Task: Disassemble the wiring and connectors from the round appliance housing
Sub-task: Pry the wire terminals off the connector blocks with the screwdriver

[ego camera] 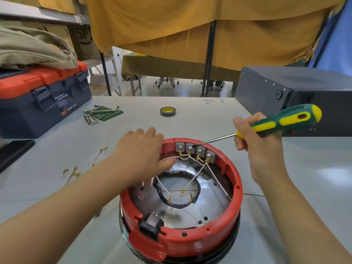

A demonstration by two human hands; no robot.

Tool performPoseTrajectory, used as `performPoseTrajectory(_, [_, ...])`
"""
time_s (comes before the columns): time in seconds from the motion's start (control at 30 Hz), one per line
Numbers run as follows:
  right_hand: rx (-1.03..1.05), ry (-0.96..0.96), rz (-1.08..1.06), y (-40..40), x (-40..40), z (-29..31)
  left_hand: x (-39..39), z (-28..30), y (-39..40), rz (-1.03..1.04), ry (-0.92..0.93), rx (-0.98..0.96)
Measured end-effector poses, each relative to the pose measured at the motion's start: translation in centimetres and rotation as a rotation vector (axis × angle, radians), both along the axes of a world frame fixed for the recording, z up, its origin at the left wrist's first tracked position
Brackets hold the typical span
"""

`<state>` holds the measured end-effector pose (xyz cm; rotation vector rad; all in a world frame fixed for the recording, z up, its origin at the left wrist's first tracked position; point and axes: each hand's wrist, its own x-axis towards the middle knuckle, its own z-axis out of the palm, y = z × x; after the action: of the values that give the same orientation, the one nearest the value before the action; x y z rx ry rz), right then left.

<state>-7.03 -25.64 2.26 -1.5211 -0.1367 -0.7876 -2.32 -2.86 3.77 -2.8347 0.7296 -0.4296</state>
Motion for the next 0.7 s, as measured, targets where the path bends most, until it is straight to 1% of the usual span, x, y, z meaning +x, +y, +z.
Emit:
performPoseTrajectory(0.03, [0.008, -0.004, 0.005, 0.0, 0.0, 0.1, 0.1, -0.2, -0.6, -0.047, 0.043, -0.034])
performPoseTrajectory(0.1, [0.031, -0.013, 0.007, -0.1, 0.0, 0.1, 0.4, -0.6, -1.8, -0.136, 0.187, -0.112])
performPoseTrajectory(0.17, [0.053, -0.026, -0.005, -0.2, 0.0, 0.0, 0.7, -1.2, -2.7, -0.193, 0.314, -0.114])
performPoseTrajectory(0.23, [0.062, -0.047, -0.041, -0.3, 0.0, 0.0, 1.1, -1.8, -3.0, -0.227, 0.373, -0.091])
performPoseTrajectory(0.4, [-0.007, -0.106, -0.123, -0.4, -0.6, 0.3, 1.4, -2.2, -1.7, -0.325, 0.348, -0.137])
performPoseTrajectory(0.47, [-0.052, -0.128, -0.127, -0.1, -0.8, 0.4, 1.4, -2.3, -1.2, -0.35, 0.325, -0.15])
performPoseTrajectory(0.7, [-0.147, -0.204, -0.113, 1.0, -1.4, 0.2, 1.7, -2.7, -0.7, -0.373, 0.35, -0.222])
